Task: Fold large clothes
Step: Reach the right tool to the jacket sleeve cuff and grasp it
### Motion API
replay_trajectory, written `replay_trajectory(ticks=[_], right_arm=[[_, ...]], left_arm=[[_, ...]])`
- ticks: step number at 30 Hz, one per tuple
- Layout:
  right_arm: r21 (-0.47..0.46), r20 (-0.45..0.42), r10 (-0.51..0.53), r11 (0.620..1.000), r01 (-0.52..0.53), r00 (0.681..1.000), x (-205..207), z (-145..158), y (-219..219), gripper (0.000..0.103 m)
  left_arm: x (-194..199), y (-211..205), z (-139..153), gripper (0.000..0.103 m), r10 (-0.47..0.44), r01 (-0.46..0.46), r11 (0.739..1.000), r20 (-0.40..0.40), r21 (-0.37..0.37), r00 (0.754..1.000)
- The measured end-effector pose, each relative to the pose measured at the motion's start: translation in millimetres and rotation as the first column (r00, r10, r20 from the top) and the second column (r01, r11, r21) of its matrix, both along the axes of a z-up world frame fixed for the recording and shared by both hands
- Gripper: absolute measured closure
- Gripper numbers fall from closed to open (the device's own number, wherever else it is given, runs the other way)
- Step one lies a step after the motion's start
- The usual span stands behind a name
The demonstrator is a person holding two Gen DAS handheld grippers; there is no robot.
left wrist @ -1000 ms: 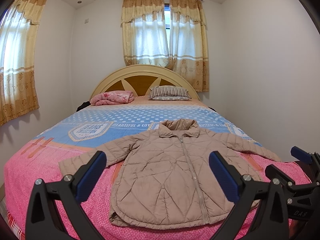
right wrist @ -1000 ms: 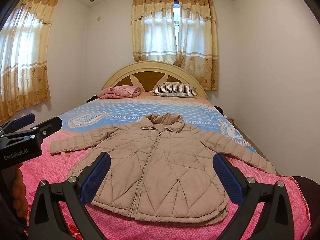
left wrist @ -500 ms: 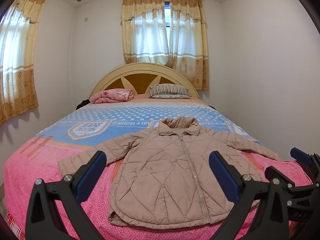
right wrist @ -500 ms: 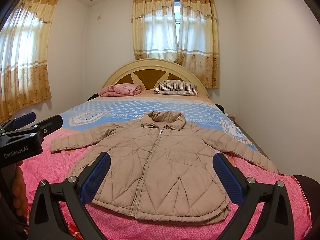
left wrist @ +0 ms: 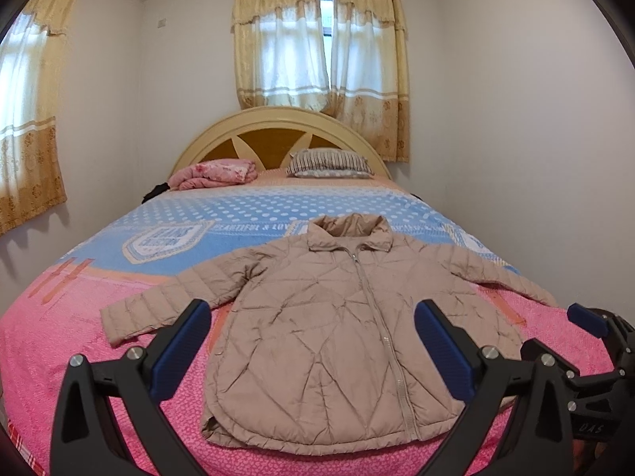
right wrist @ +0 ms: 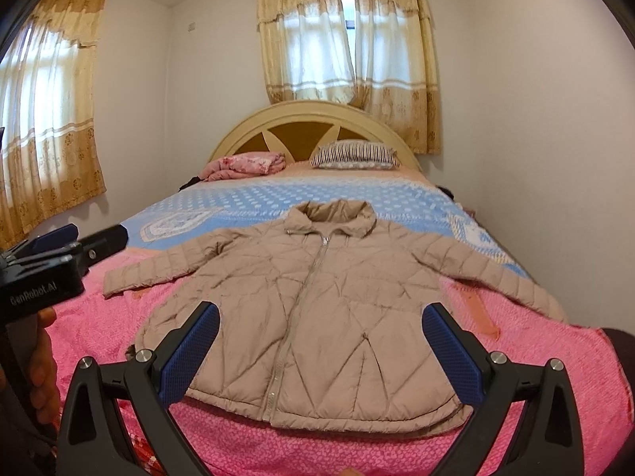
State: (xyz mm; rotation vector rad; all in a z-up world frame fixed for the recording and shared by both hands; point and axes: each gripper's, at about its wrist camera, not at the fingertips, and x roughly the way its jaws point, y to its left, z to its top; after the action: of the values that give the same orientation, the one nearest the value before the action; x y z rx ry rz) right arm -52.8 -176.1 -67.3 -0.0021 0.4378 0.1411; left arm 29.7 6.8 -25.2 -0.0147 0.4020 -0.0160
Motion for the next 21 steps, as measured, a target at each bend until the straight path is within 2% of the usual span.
replay_trajectory(ticks=[7, 14, 18, 21], right_arm=[[0.028, -0.112, -0.050, 0.998, 0.053, 0.992, 36, -36, -33, 0.001], [0.060, -0.245, -0.120, 0.989, 0.139, 0.962, 83, -72, -87, 0.001], [0.078, -0.270, -0.160, 0.979, 0.187, 0.949, 101, -74, -121, 0.001], [0.076, -0.277, -0.203, 0.970, 0.232, 0.939, 120, -66, -155, 0.001]], left_arm=[[38, -11, -25, 0.000, -0.024, 0.026, 0.999, -0.055, 0.041, 0.998], [77, -28, -44, 0.000, -0.036, 0.043, 0.996, -0.090, 0.074, 0.995], [90, -36, -46, 0.000, -0.048, 0.053, 0.995, -0.058, 0.084, 0.997], [107, -44, -48, 0.000, -0.054, 0.059, 0.991, -0.041, 0.120, 0.998]])
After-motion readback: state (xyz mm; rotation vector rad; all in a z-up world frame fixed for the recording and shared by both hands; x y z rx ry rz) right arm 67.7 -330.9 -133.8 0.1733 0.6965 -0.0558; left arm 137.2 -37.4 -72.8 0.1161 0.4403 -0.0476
